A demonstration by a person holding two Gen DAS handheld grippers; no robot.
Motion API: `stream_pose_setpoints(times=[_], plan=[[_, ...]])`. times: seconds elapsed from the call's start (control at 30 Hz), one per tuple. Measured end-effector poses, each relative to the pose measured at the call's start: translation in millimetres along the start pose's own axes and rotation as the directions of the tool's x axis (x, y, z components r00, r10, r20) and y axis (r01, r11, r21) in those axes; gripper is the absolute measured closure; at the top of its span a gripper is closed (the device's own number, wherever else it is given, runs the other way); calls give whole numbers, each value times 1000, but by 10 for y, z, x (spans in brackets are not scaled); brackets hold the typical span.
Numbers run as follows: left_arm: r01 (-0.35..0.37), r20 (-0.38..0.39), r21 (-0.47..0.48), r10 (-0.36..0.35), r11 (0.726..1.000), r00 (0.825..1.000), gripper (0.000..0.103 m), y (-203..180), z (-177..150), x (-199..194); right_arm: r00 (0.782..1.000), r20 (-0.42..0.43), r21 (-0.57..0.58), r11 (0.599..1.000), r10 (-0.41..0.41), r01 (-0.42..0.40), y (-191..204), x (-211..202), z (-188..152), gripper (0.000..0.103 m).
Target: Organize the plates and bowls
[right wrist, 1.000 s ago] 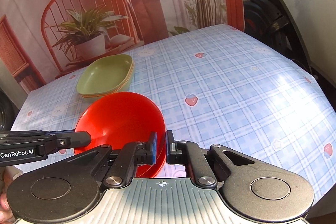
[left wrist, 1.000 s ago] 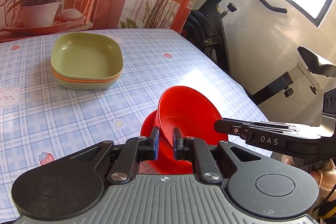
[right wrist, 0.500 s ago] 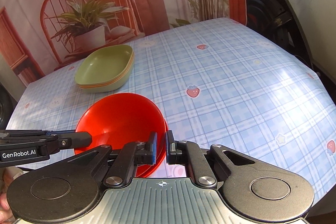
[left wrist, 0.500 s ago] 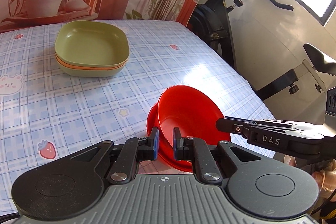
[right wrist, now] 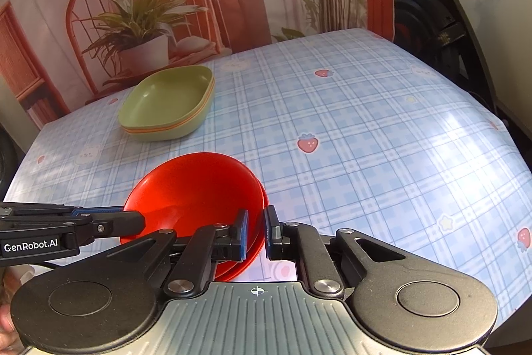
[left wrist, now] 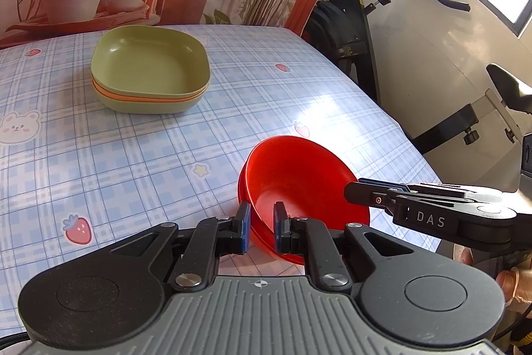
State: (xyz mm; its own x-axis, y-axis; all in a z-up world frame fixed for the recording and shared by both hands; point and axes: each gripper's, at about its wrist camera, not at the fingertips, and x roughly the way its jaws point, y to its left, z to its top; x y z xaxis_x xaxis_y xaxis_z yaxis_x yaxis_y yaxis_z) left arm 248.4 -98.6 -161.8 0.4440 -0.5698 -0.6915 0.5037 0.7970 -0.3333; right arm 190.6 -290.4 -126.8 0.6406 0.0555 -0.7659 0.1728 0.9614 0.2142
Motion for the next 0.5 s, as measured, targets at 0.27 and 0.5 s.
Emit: stream_pose_setpoints(times=[0.27, 0.5], plan=[[-24, 13, -22, 24, 999, 1000, 86, 18, -9, -19, 1000, -8, 10, 1000, 0, 0, -42, 43, -12, 90], [-31, -13, -43, 30, 999, 999, 86, 32, -16, 58, 1000, -21, 27, 1000, 2, -2, -75, 102, -33, 90]])
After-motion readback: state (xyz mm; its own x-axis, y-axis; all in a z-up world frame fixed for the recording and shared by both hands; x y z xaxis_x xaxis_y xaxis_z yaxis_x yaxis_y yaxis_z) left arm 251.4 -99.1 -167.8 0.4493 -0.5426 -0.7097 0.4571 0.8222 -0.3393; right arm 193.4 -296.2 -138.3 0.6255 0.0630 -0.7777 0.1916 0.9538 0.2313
